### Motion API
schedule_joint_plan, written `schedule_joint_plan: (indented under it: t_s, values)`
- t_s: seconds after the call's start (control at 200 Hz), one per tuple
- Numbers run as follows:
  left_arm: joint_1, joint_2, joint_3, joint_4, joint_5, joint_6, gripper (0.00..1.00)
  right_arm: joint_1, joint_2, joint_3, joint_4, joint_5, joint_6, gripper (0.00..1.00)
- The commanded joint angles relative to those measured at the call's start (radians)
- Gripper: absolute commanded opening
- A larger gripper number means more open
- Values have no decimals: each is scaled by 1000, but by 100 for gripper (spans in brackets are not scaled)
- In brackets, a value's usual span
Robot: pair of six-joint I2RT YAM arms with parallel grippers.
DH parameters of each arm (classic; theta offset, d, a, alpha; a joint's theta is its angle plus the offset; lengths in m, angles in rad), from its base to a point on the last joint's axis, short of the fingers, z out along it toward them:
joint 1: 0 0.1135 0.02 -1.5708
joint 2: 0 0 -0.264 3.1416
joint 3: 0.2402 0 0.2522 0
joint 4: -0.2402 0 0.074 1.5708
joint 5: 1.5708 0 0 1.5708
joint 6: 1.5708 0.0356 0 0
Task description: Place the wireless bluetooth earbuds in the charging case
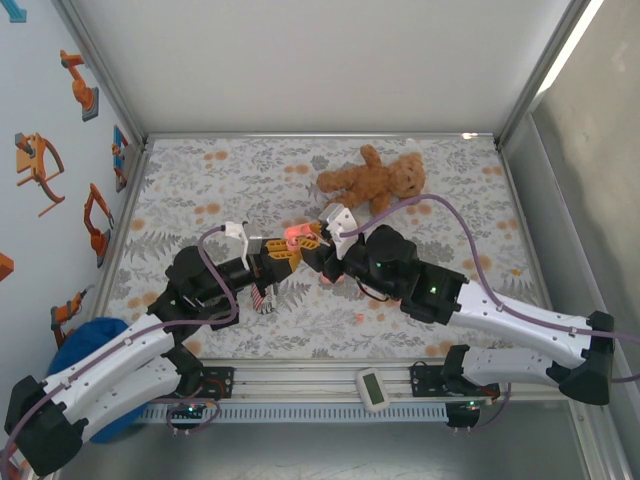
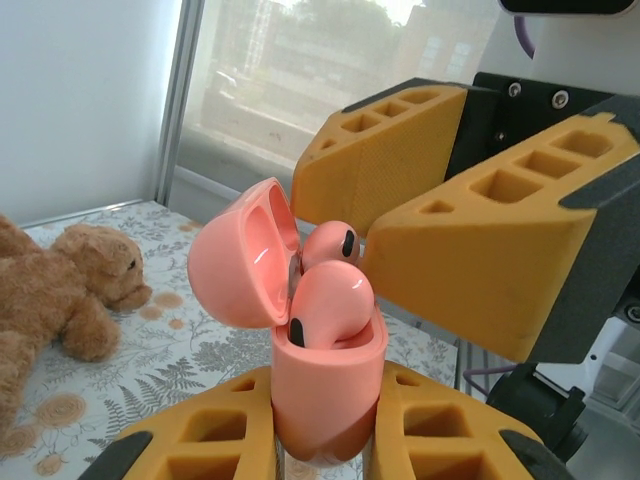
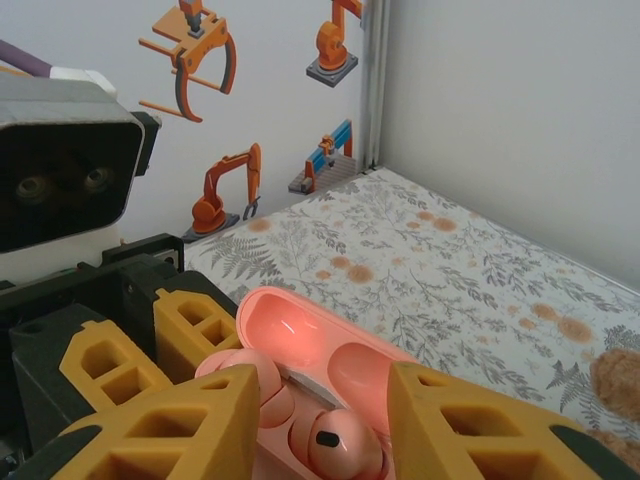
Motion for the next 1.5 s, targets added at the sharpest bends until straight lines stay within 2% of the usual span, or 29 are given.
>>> schedule_joint_plan:
  t_s: [0.0,0.275,0.481,0.586,0.641,0.766,1.017,1.217,1.497]
  values:
    - [-4,-1,-14,47,3,20,3,6,-13,57,5,27,-4,40]
    - [-4,1,-31,65,3,23,3,7,-26,93,-7,54,2,53]
    - [-4,-9,-43,80,9,31,3,4,-50,122,-80,101,31,60]
    - [-5,-21,-54,89,9,37,3,2,-83,116,-109,114,49,70]
    - [-4,-26,-59,96,9,37,3,-6,-103,114,-133,102,61,81]
    - [-4,-33,-65,99,9,49,3,-70,-139,112,-199,-33,116,99]
    - [-5,-25,-57,96,-6,62,3,-225,-203,47,-232,-290,242,100]
    - [-6,6,-52,124,2,50,3,-326,-203,-31,-170,-477,340,100]
    - [-6,15,-51,135,4,48,3,-357,-130,-70,-53,-619,400,99]
